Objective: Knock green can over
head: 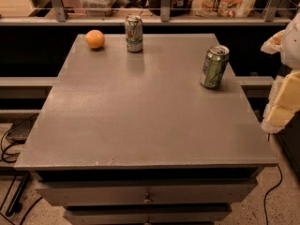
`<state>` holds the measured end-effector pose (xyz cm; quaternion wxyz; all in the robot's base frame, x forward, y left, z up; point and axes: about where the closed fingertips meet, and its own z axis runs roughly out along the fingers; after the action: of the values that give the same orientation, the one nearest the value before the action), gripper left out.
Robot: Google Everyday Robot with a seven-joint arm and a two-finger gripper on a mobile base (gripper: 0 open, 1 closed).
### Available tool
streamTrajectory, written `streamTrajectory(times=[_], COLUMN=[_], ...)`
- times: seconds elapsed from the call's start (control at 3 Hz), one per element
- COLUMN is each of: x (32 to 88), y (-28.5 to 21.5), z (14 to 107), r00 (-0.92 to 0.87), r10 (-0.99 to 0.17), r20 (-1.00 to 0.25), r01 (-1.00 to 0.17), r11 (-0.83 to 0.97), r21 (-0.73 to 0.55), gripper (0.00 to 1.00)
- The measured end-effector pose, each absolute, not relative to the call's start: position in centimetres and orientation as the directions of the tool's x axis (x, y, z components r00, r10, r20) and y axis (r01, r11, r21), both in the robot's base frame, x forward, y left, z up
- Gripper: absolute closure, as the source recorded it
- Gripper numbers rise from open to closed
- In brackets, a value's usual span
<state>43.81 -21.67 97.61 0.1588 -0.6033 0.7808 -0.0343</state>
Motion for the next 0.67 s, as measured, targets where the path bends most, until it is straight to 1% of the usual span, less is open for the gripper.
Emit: streamTrajectory(times=[0.33, 0.67], x=[43.8, 44.9], y=[-21.6, -21.4], z=[97.7, 97.4], r00=[-0.221, -0.216], r10=[-0.953, -0.941], r20=[-0.208, -0.262], r01=[-0.931, -0.926], r11=[0.27, 0.282], r21=[-0.247, -0.252], gripper=[0.0, 0.0])
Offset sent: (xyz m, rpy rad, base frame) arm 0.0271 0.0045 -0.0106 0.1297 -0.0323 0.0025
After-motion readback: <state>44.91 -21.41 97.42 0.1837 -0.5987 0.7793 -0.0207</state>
